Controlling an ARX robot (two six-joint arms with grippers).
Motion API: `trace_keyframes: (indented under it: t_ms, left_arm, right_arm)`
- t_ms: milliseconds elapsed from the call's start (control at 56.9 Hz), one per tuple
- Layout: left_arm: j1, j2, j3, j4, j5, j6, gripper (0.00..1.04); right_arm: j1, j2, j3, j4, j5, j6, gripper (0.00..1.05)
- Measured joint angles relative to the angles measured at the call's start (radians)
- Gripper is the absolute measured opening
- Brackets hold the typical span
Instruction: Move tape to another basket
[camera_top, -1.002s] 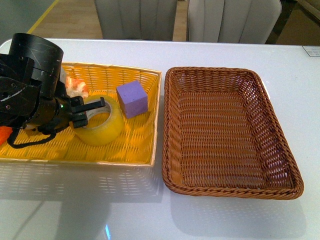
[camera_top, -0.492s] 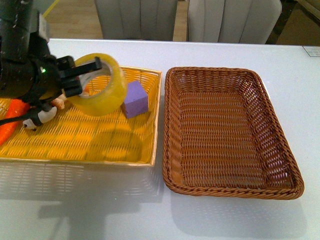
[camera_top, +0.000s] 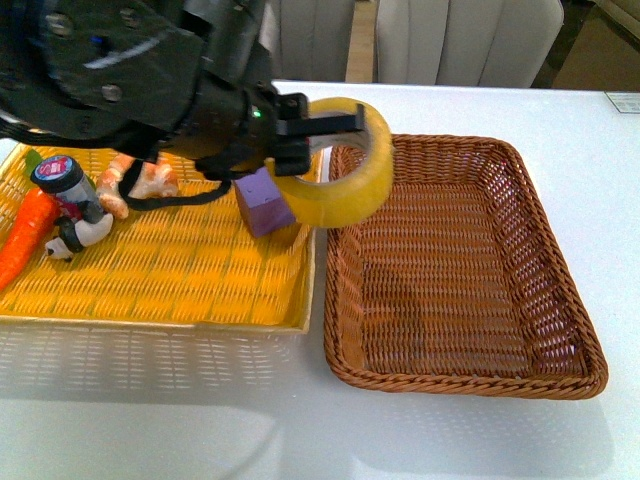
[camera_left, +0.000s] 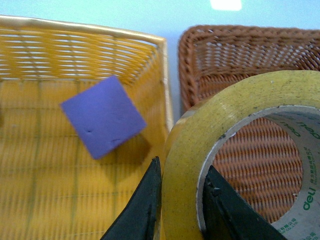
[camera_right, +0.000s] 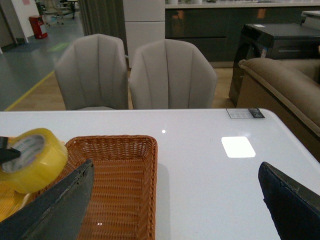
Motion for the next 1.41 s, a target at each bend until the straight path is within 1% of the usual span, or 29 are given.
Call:
trace_keyframes:
  t_ms: [141,334,457,651,809,844,950,1038,1090,1125,1196,1407]
  left_arm:
    - [-0.06,0.078,0.105,-0.056,0.007,-0.008,0.15]
    - [-0.111,0.156,0.224,-0.108,0.011,-0.023,0.15]
    - [-0.13,0.191,0.27,-0.14,0.028,-0.036,0.15]
    - [-0.153,0.24,0.288,-0.152,0.056,-0.037,0.15]
    - [-0.154,0.245,0.294,-0.15,0.056,-0.038,0.38]
    - [-0.154,0.245,0.294,-0.145,0.056,-0.038,0.45]
    - [-0.153,0.239,0.283,-0.123,0.056,-0.04,0.61]
    - [-0.152,0.21,0.23,-0.086,0.048,-0.038,0.77]
    - [-0.144,0.156,0.151,-0.033,0.042,-0.031,0.91]
    - [-0.134,0.107,0.089,0.007,0.037,-0.021,0.98]
    - [-0.11,0.035,0.01,0.049,0.037,-0.022,0.95]
    - [0.008,-0.22,-0.239,0.148,0.047,-0.032,0.96]
  right_arm:
    - [0.0,0.0,0.0,0.0,0.0,0.0,0.96]
    - [0.0,0.0,0.0,0.0,0.0,0.0,0.96]
    - [0.0,0.0,0.0,0.0,0.0,0.0,0.96]
    - [0.0,0.0,0.0,0.0,0.0,0.0,0.96]
    - [0.0,0.0,0.0,0.0,0.0,0.0,0.96]
    - [0.0,0.0,0.0,0.0,0.0,0.0,0.96]
    - [0.0,0.0,0.0,0.0,0.0,0.0,0.96]
    - [0.0,0.0,0.0,0.0,0.0,0.0,0.96]
    - [0.0,0.0,0.0,0.0,0.0,0.0,0.96]
    - [0.0,0.0,0.0,0.0,0.0,0.0,0.96]
    - [0.0,0.0,0.0,0.0,0.0,0.0,0.96]
    - [0.0,0.0,0.0,0.0,0.0,0.0,0.96]
